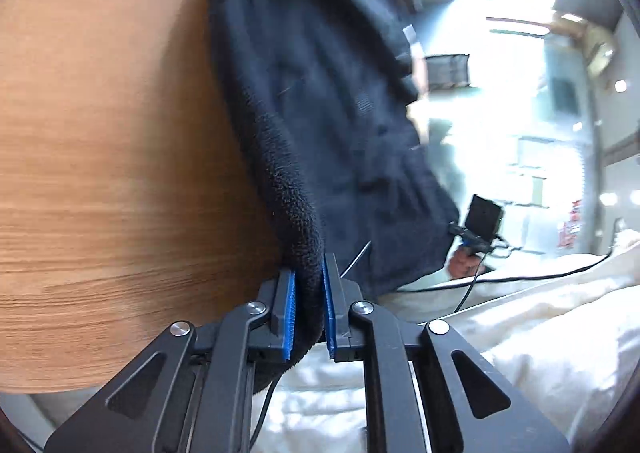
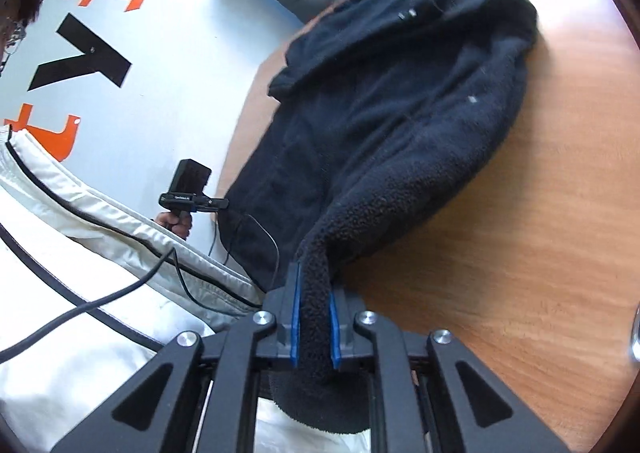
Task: Fold clothes
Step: 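Lift the held hem with both tools and fold it toward the collar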
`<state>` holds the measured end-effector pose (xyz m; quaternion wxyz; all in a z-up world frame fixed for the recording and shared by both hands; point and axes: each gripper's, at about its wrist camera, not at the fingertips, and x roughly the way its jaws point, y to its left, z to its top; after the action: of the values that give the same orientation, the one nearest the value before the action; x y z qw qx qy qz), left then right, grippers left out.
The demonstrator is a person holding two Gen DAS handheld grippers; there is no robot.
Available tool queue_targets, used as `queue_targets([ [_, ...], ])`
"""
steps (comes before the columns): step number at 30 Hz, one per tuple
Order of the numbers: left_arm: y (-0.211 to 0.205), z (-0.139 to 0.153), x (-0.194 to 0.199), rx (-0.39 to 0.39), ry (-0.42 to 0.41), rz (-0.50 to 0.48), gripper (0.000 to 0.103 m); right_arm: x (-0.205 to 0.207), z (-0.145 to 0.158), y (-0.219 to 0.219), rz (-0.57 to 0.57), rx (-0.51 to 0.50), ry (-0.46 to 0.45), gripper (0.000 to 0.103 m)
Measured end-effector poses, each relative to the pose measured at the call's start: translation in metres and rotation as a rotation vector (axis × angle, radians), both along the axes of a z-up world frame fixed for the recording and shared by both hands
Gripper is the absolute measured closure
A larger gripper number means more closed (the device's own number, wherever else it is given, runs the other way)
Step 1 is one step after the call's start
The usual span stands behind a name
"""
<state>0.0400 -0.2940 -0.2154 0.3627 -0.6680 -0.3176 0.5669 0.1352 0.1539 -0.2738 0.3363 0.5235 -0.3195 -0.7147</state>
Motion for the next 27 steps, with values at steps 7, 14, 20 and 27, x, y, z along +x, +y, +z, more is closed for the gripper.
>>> queue_targets([
  [7,0.024,0.058,-0.034,0.147,0.076,0.083,0.096,-0.055,0.058,0.02,-0.015,-0.114,0.189,0.092],
  [14,0.032,0.112,-0.087,0.239,0.202,0.193,0.096,-0.116,0.098,0.044,-0.083,-0.183,0.331,0.092],
  [20,0.022,0.142,-0.147,0.325,0.287,0.332,0.096,-0.19,0.127,0.071,-0.173,-0.21,0.377,0.092],
  [27,0.0,0.11,-0.234,0.339,0.302,0.448,0.096,-0.28,0.094,0.109,-0.355,-0.157,0.323,0.092],
])
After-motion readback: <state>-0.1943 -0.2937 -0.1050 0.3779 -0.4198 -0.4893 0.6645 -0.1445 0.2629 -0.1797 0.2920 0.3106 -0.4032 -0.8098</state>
